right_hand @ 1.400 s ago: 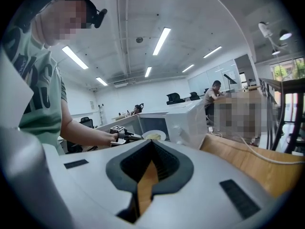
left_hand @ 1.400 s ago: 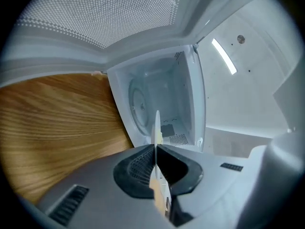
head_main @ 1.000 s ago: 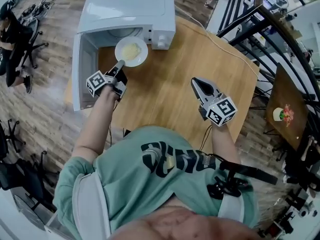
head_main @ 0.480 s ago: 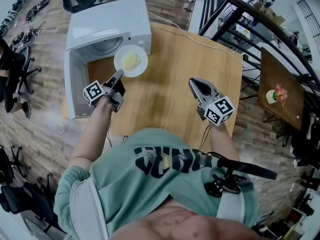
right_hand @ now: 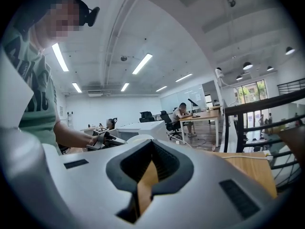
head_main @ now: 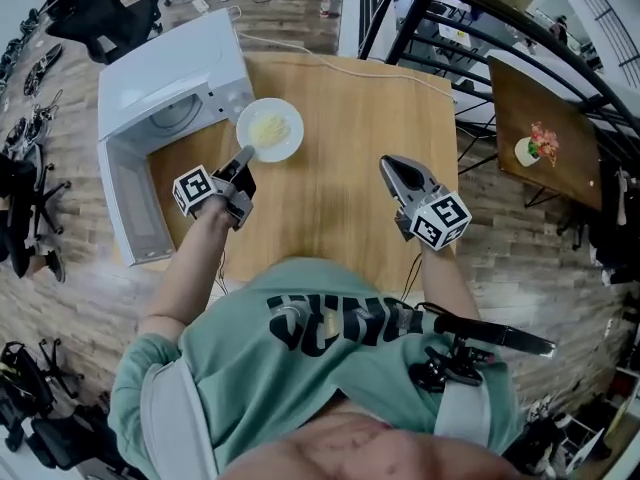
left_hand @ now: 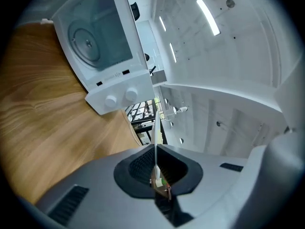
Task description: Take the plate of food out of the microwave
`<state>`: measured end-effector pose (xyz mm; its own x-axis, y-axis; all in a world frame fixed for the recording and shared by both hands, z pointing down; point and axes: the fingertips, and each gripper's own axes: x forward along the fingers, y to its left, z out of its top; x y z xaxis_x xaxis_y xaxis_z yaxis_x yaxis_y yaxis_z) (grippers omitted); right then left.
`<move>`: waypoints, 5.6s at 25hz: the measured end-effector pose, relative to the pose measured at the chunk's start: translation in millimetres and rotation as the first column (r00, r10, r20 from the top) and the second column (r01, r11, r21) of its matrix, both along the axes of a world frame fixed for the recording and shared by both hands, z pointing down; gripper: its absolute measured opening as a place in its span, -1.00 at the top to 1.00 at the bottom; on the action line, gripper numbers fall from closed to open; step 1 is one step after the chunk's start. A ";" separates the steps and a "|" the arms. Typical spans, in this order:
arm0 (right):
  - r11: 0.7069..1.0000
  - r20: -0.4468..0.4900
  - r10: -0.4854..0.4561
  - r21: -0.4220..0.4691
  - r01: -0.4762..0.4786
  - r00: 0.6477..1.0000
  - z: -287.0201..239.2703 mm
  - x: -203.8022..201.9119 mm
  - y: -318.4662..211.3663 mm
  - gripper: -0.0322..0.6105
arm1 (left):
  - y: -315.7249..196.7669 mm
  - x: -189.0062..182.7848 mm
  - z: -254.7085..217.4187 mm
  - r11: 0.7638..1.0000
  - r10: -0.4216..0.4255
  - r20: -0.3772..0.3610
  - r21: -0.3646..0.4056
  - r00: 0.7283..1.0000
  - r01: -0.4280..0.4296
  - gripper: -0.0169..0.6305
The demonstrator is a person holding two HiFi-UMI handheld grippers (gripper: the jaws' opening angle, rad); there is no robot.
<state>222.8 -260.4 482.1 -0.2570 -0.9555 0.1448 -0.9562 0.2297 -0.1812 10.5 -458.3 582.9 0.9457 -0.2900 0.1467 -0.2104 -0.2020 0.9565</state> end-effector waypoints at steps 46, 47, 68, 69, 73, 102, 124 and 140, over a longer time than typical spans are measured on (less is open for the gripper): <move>0.926 0.074 0.373 -0.087 -0.367 0.925 92.9 195.2 131.0 0.88 | 69.8 333.0 153.6 0.887 0.457 0.250 -0.061 0.854 -0.457 0.90; 0.925 0.075 0.376 -0.090 -0.369 0.924 95.1 196.3 132.4 0.88 | 70.3 335.1 157.9 0.885 0.460 0.256 -0.063 0.850 -0.460 0.90; 0.916 0.096 0.396 -0.103 -0.387 0.913 106.1 198.1 126.9 0.88 | 46.3 331.4 221.6 0.646 0.267 0.867 0.162 0.420 -0.746 0.50; 0.919 0.092 0.390 -0.098 -0.382 0.916 104.0 197.9 122.9 0.88 | 42.9 330.2 217.2 0.651 0.268 0.857 0.174 0.439 -0.739 0.50; 0.924 0.100 0.379 -0.090 -0.371 0.920 96.7 195.1 121.7 0.88 | 47.8 322.5 183.6 0.686 0.291 0.762 0.255 0.578 -0.682 0.50; 0.998 -0.019 0.057 0.016 -0.057 0.998 -39.9 -17.5 -22.9 0.88 | 11.7 -28.4 -99.3 0.719 0.073 0.233 0.661 0.970 -0.213 0.93; 0.999 0.115 0.042 0.022 -0.045 0.992 -44.3 -24.6 110.0 0.88 | 165.7 -41.2 -121.0 0.691 0.184 0.197 0.671 0.963 -0.269 0.93; 0.998 0.060 0.042 0.050 -0.045 0.997 -50.4 -49.9 111.1 0.88 | 171.4 -45.2 -159.1 0.644 0.245 0.133 0.718 0.960 -0.264 0.93</move>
